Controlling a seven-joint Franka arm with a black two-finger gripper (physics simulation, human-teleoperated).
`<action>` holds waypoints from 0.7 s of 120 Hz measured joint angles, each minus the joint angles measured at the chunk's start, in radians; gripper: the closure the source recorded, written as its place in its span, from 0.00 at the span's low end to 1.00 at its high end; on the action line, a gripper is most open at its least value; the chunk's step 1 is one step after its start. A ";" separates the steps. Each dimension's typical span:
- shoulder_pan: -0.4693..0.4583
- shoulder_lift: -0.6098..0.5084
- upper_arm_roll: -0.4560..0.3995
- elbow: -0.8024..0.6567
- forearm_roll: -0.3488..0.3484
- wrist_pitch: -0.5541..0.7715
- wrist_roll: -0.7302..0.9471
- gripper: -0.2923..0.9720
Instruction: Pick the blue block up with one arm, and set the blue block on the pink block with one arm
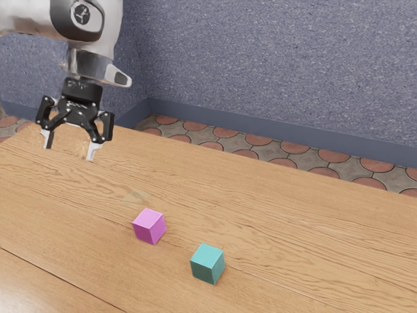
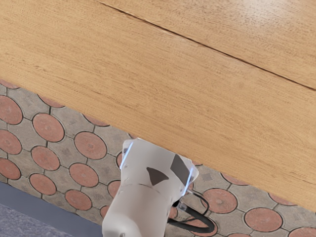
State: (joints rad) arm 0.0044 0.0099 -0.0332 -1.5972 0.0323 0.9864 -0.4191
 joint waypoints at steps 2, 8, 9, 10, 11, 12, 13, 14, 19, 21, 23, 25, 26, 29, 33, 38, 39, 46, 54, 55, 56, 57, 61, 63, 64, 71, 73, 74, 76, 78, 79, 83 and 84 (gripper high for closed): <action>-0.005 -0.001 0.000 -0.011 0.002 0.051 -0.032 0.23; -0.017 -0.004 0.000 -0.029 0.008 0.180 -0.124 0.23; -0.020 -0.005 -0.001 -0.031 0.008 0.198 -0.138 0.23; -0.021 -0.006 -0.001 -0.032 0.009 0.216 -0.153 0.23; -0.023 -0.007 -0.002 -0.034 0.009 0.233 -0.167 0.23; -0.024 -0.008 -0.003 -0.035 0.009 0.250 -0.180 0.23; -0.026 -0.009 -0.003 -0.036 0.009 0.265 -0.194 0.23; -0.027 -0.010 -0.004 -0.037 0.009 0.281 -0.208 0.23; -0.039 -0.014 -0.004 -0.039 0.009 0.346 -0.272 0.23; -0.044 -0.015 -0.003 -0.039 0.008 0.365 -0.298 0.23; -0.049 -0.015 -0.002 -0.038 0.007 0.381 -0.322 0.23; -0.053 -0.015 -0.003 -0.034 0.007 0.397 -0.347 0.23; -0.056 -0.015 -0.003 -0.029 0.006 0.404 -0.359 0.23; -0.063 -0.015 -0.003 -0.016 0.005 0.422 -0.393 0.23; -0.074 -0.016 -0.001 -0.004 0.003 0.441 -0.438 0.23; -0.086 -0.035 -0.001 0.019 0.001 0.439 -0.490 0.23; -0.088 -0.039 -0.001 0.033 0.001 0.435 -0.500 0.23; -0.083 -0.132 -0.022 0.002 -0.026 0.425 -0.564 0.23; -0.044 -0.127 -0.074 -0.045 -0.082 0.453 -0.615 0.23; -0.046 -0.117 -0.079 -0.045 -0.087 0.458 -0.620 0.23; -0.051 -0.107 -0.083 -0.045 -0.092 0.463 -0.625 0.23; -0.055 -0.094 -0.087 -0.044 -0.097 0.468 -0.630 0.23; -0.080 -0.037 -0.100 -0.049 -0.113 0.500 -0.647 0.23; -0.094 -0.011 -0.103 -0.054 -0.120 0.519 -0.655 0.23; -0.101 0.002 -0.105 -0.056 -0.123 0.528 -0.658 0.23; -0.138 0.098 -0.123 -0.074 -0.137 0.602 -0.675 0.23; -0.143 0.115 -0.128 -0.086 -0.139 0.624 -0.678 0.23; -0.144 0.120 -0.130 -0.099 -0.140 0.637 -0.678 0.23; -0.137 0.123 -0.142 -0.132 -0.141 0.660 -0.677 0.23; -0.116 0.119 -0.166 -0.163 -0.142 0.682 -0.675 0.23; -0.102 0.115 -0.180 -0.178 -0.143 0.693 -0.673 0.23; -0.058 0.091 -0.224 -0.226 -0.143 0.729 -0.664 0.23; -0.050 0.085 -0.231 -0.238 -0.143 0.737 -0.661 0.23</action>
State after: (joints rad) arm -0.0451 0.0947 -0.2646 -1.8350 -0.1110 1.7233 -1.0801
